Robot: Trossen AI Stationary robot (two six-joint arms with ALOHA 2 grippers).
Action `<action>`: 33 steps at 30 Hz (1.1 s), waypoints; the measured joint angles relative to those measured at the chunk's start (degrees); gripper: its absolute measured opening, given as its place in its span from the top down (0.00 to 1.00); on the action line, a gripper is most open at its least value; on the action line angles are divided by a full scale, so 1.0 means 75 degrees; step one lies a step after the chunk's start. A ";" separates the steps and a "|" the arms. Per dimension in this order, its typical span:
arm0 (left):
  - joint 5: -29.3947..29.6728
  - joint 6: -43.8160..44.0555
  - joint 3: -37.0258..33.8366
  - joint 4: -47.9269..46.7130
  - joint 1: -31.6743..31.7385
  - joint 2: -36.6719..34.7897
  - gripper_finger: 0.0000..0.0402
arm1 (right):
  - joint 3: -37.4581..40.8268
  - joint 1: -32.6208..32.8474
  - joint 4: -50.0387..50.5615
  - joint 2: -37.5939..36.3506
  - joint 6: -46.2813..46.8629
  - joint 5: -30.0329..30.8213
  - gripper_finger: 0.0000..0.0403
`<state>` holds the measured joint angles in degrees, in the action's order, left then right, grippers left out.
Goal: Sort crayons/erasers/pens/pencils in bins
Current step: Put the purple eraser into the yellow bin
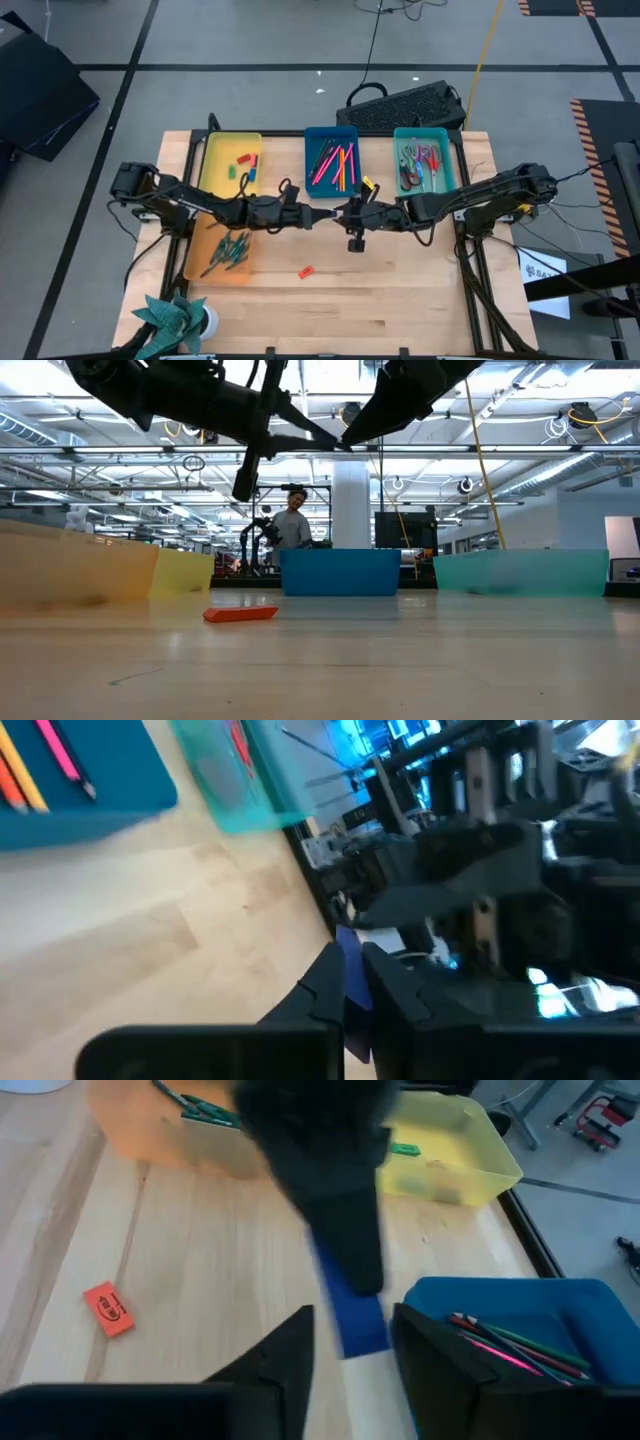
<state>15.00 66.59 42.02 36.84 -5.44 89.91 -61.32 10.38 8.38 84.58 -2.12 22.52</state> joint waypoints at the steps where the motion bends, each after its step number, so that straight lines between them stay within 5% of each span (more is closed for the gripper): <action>1: -0.0005 -0.0085 0.0000 -0.0022 0.0061 -0.0001 0.95 | -0.0002 0.0030 -0.0003 -0.0003 -0.0013 0.0008 0.66; 5: -0.0055 -0.0536 0.0000 -0.1193 0.0506 -0.0507 0.96 | -0.0003 0.0219 0.0052 -0.0006 0.0020 0.0021 0.54; 9: 0.0379 -0.1474 -0.0009 -0.3826 0.1097 -0.1727 0.96 | -0.0003 0.0499 0.0340 -0.0006 0.0282 0.0054 0.47; 17: 0.4078 -0.2407 -0.0084 -0.8550 0.2106 -0.4169 0.96 | -0.0003 0.0961 0.1253 -0.0006 0.1730 0.0045 0.48; 20: 0.4820 -0.2270 -0.0377 -0.9094 0.2447 -0.4239 0.96 | -0.0003 0.1107 0.1380 -0.0006 0.2061 0.0040 0.48; 25: 0.4974 -0.1964 -0.1120 -0.8957 0.3052 -0.3614 0.96 | -0.0003 0.1297 0.1393 -0.0006 0.2476 0.0019 0.48; 33: 0.4153 -0.0871 -0.1518 -0.8868 0.4567 -0.2234 0.91 | -0.0003 0.1561 0.1434 -0.0006 0.3161 -0.0009 0.48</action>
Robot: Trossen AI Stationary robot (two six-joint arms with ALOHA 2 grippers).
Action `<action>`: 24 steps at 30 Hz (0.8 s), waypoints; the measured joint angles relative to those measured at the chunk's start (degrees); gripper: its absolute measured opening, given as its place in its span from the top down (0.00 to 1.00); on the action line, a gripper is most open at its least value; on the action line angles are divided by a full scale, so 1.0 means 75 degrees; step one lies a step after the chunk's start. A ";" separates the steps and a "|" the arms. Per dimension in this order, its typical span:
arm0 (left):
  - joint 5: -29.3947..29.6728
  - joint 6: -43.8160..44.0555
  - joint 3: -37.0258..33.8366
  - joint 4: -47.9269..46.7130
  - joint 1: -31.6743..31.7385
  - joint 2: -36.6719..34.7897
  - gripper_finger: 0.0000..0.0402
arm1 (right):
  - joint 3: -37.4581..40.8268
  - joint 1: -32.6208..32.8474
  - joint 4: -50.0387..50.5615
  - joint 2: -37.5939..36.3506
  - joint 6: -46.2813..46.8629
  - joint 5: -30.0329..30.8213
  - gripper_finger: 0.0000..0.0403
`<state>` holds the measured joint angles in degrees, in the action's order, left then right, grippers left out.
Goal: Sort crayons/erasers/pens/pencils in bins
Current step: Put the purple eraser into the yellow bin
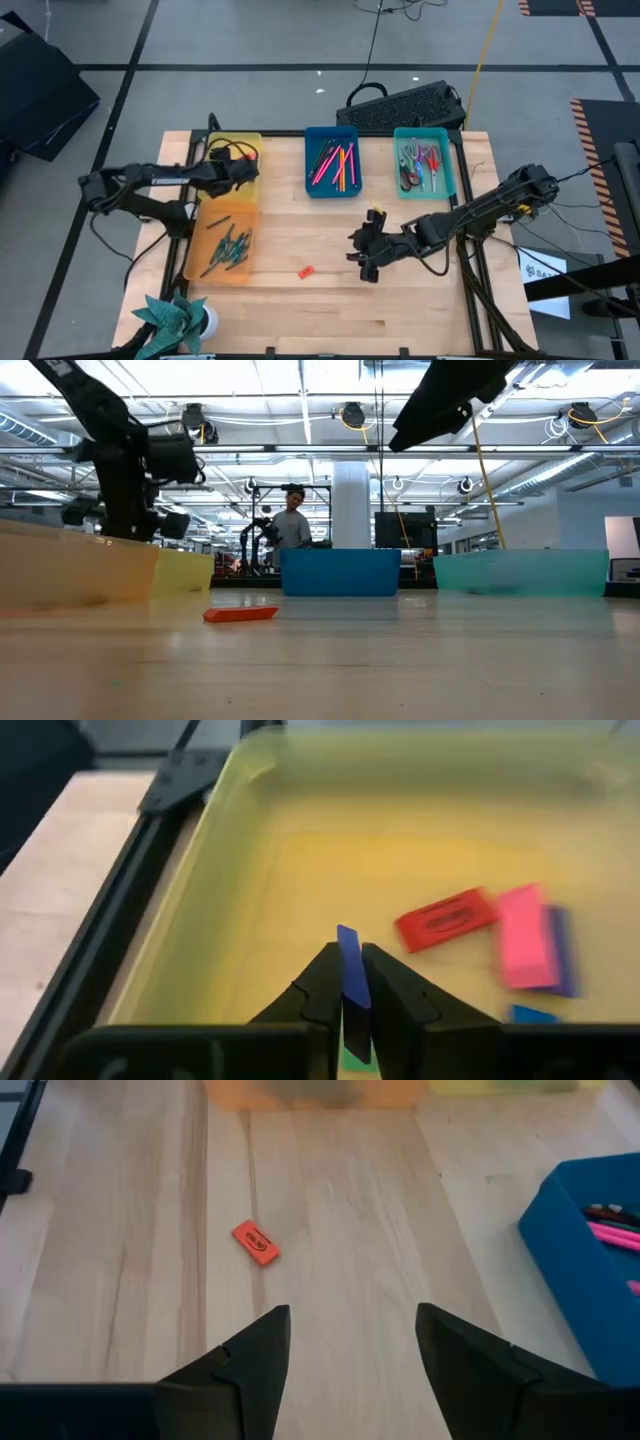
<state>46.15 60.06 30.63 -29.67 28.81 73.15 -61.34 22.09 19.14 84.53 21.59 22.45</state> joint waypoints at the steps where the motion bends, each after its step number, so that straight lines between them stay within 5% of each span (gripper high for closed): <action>1: -0.0124 -0.0077 0.0000 0.0032 0.0175 0.0140 0.89 | 0.0000 0.0025 0.0007 0.0000 0.0058 0.0001 0.48; 9: -0.1788 -0.1233 0.0011 0.0844 0.1278 0.0567 0.77 | 0.0000 0.0152 0.0115 0.0000 0.0558 -0.0011 0.48; 14: -0.2705 -0.2277 0.0364 0.0311 0.1716 0.0319 0.64 | 0.0000 0.0252 0.0157 0.0000 -0.0091 -0.0417 0.48; 19: -0.3110 -0.3021 0.0857 -0.0412 0.1545 -0.0481 0.56 | 0.0000 0.0205 0.0192 0.0003 -0.0981 -0.0707 0.48; 24: -0.3073 -0.2387 0.0944 -0.1292 0.1302 -0.1292 0.55 | -0.0495 -0.0112 0.0369 0.0539 -0.1600 -0.1287 0.48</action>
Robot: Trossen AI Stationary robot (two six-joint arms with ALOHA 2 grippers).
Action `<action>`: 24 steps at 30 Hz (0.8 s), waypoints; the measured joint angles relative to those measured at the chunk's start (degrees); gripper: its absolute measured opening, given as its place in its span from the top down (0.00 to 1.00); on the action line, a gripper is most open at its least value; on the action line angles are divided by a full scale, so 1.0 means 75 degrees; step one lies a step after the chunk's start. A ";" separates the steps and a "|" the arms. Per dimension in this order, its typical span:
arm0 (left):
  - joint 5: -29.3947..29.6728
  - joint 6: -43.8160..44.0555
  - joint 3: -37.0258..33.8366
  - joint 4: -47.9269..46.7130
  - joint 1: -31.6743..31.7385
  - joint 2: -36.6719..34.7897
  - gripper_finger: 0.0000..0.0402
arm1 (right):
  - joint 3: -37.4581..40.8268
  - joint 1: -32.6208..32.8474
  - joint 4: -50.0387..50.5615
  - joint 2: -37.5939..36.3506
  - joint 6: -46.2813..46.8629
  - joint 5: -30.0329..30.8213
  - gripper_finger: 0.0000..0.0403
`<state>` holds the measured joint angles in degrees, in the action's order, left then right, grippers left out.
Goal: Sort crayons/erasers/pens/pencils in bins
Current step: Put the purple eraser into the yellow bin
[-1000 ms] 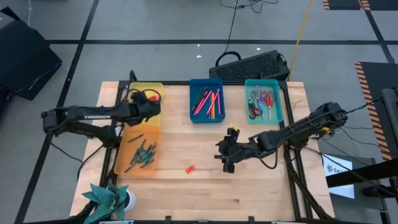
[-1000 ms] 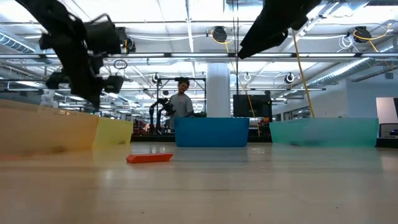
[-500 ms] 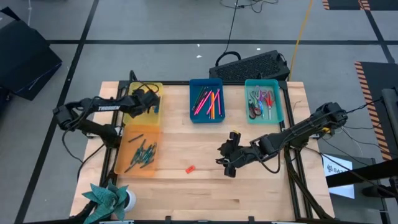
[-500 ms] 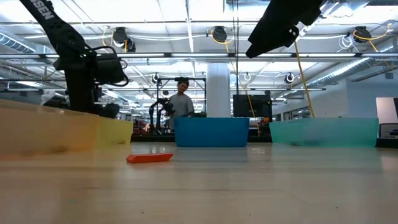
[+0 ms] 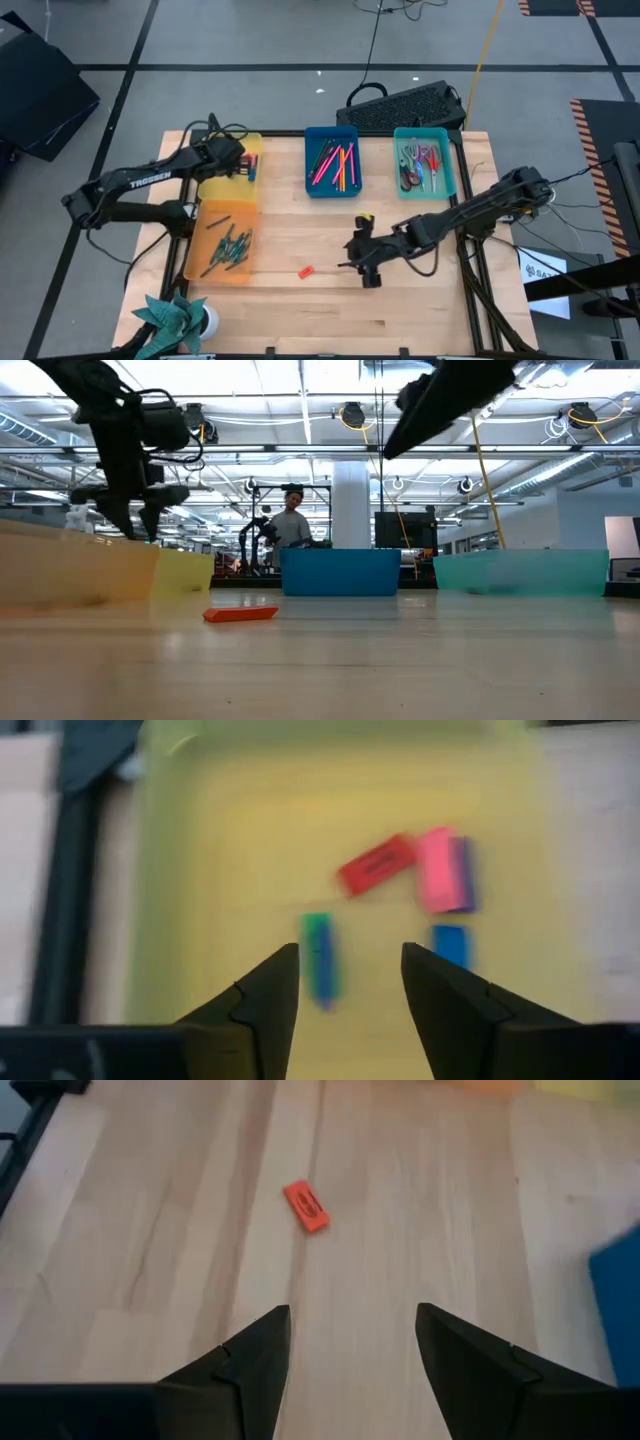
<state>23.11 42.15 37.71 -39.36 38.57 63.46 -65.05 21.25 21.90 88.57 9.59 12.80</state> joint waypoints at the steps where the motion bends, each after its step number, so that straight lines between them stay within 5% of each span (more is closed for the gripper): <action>1: 0.0145 0.0214 -0.0027 -0.0197 0.0004 -0.0016 0.55 | -0.0157 -0.0027 -0.0006 0.0140 -0.0136 -0.0082 0.48; 15: 0.0049 0.0655 -0.0370 0.0537 0.0888 0.1843 0.55 | -0.1102 0.0022 0.0152 0.1009 -0.0173 -0.0134 0.48; 24: -0.0047 0.0462 -0.0404 0.0529 0.0766 0.1958 0.55 | -0.1102 0.0134 0.0444 0.1006 0.0539 -0.0113 0.48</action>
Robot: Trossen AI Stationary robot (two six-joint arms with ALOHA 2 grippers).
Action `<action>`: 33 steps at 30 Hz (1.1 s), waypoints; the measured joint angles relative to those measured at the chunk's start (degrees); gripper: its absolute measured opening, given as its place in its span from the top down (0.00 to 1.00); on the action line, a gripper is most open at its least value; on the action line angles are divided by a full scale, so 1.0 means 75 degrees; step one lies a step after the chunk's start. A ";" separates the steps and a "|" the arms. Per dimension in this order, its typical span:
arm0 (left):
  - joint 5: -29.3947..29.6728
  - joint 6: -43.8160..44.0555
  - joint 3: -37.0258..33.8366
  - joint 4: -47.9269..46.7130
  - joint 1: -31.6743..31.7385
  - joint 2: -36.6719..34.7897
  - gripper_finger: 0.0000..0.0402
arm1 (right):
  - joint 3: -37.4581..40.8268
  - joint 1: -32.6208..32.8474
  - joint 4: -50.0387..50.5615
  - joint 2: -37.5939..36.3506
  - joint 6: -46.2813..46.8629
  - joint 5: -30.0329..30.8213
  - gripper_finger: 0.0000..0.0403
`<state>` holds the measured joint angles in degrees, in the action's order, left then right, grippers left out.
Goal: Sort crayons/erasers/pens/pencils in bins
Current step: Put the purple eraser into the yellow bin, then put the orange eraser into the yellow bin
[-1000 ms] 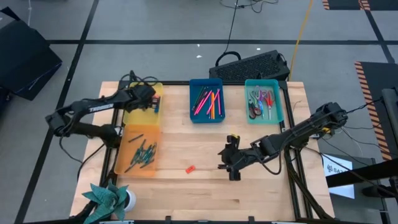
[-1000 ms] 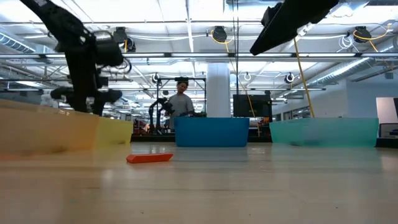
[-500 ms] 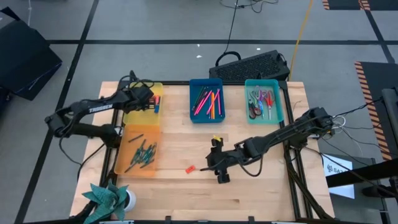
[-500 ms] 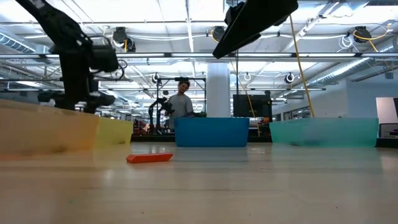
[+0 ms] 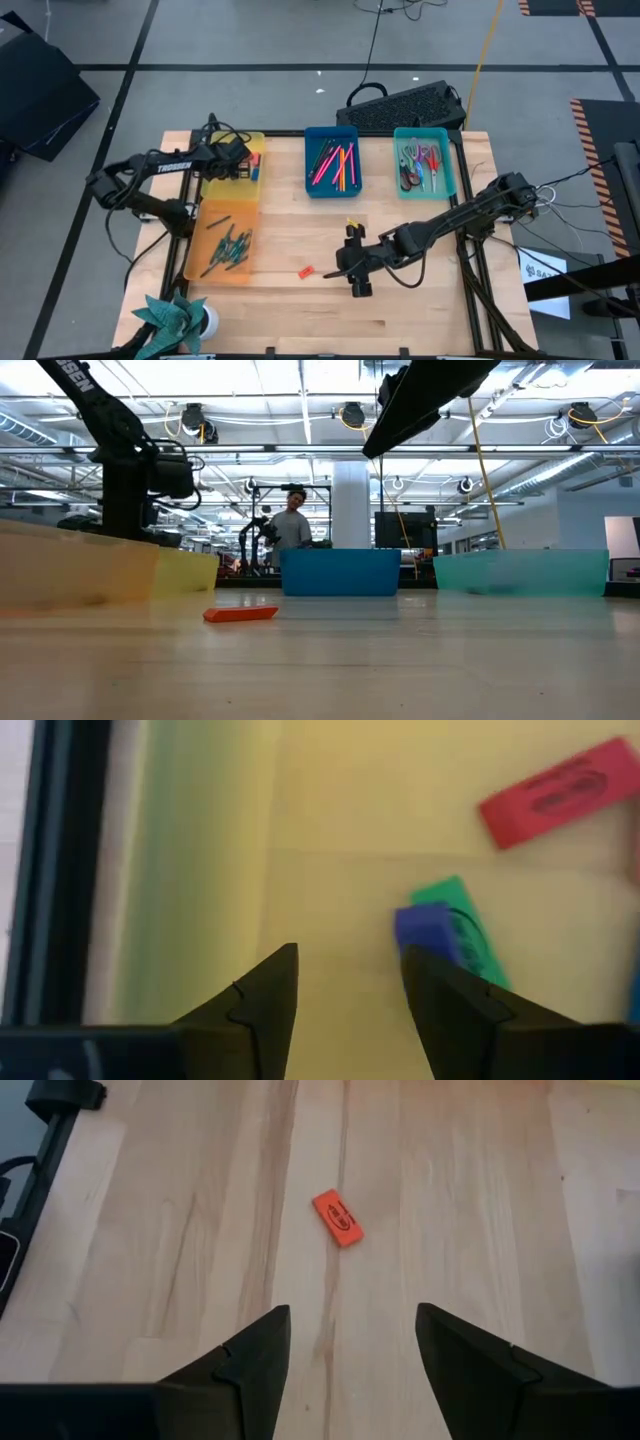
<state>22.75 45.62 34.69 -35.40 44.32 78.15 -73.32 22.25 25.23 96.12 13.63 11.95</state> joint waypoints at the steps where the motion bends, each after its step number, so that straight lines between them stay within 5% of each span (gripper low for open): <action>1: -0.0010 -0.0024 0.0016 -0.0011 -0.0018 -0.0017 0.55 | 0.0000 -0.0002 0.0016 0.0000 0.0047 0.0002 0.48; 10: -0.0062 -0.0622 0.0782 -0.0292 -0.0142 -0.0862 0.55 | 0.0000 -0.0169 -0.0091 0.0000 -0.1086 -0.0094 0.48; 14: -0.0190 -0.0856 0.1134 -0.0316 -0.0376 -0.1600 0.55 | -0.0003 -0.0539 -0.0288 0.0204 -0.1607 -0.0858 0.48; 25: -0.0820 -0.0571 0.1310 -0.0800 -0.1146 -0.3861 0.55 | -0.1545 -0.1008 -0.1040 0.2376 -0.3452 -0.2174 0.48; 33: -0.1949 -0.0815 0.1310 -0.1036 -0.2245 -0.4508 0.55 | -0.1647 -0.1241 -0.1514 0.3290 -0.4299 -0.2602 0.48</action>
<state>8.13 39.50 44.51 -43.16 27.49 44.34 -85.67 12.94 13.87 120.79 -18.61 -7.56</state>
